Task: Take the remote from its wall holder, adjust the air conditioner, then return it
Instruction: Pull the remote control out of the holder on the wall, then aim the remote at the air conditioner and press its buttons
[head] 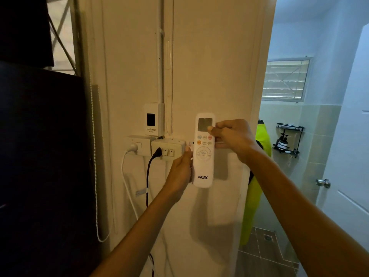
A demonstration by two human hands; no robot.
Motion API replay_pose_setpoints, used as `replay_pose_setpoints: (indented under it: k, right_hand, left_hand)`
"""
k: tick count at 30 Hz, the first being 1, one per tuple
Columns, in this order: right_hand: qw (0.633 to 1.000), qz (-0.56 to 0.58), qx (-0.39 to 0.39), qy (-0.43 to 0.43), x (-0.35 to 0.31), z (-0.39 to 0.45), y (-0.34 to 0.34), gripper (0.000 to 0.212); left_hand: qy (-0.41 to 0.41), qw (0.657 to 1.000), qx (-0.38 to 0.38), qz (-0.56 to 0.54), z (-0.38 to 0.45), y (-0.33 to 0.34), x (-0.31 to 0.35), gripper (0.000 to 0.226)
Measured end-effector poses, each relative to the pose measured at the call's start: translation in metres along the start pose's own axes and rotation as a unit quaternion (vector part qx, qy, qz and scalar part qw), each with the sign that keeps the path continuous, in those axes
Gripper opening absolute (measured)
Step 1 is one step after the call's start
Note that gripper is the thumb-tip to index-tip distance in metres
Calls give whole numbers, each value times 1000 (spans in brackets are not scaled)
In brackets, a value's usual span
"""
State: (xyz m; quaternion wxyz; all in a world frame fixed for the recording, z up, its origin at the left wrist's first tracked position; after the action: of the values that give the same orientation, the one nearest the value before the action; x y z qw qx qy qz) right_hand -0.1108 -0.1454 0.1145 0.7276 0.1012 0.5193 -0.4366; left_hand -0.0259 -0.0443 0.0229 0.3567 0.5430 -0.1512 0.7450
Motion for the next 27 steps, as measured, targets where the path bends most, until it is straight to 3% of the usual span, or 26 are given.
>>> replay_pose_setpoints:
  k: [6, 13, 17, 20, 27]
  right_hand:
    - [996, 30, -83, 12, -12, -42, 19, 10]
    - [986, 56, -153, -21, -45, -86, 55, 18]
    - [980, 73, -180, -42, -73, -110, 74, 17]
    - [976, 77, -191, -63, -97, -131, 87, 3]
    - [972, 77, -200, -100, -151, -194, 119, 10]
  left_hand:
    - [-44, 997, -30, -58, -69, -22, 21, 41]
    - [-39, 998, -46, 23, -130, -65, 56, 20]
    - [-36, 997, -55, 34, -163, -91, 87, 32]
    - [-45, 996, -59, 57, -185, -113, 108, 33]
    - [-50, 994, -68, 75, -248, -156, 149, 51]
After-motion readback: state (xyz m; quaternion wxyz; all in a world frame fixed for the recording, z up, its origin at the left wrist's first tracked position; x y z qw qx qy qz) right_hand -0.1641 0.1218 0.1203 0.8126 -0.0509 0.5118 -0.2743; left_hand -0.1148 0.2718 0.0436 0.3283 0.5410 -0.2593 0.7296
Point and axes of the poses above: each hand's wrist, its own z-axis towards the middle knuckle, its own y-axis out of the palm, x = y × z, the point moved 3 cm from there along z, towards the middle knuckle, and after that the axes turned 5 degrees about -z, right-handed, at the moved point
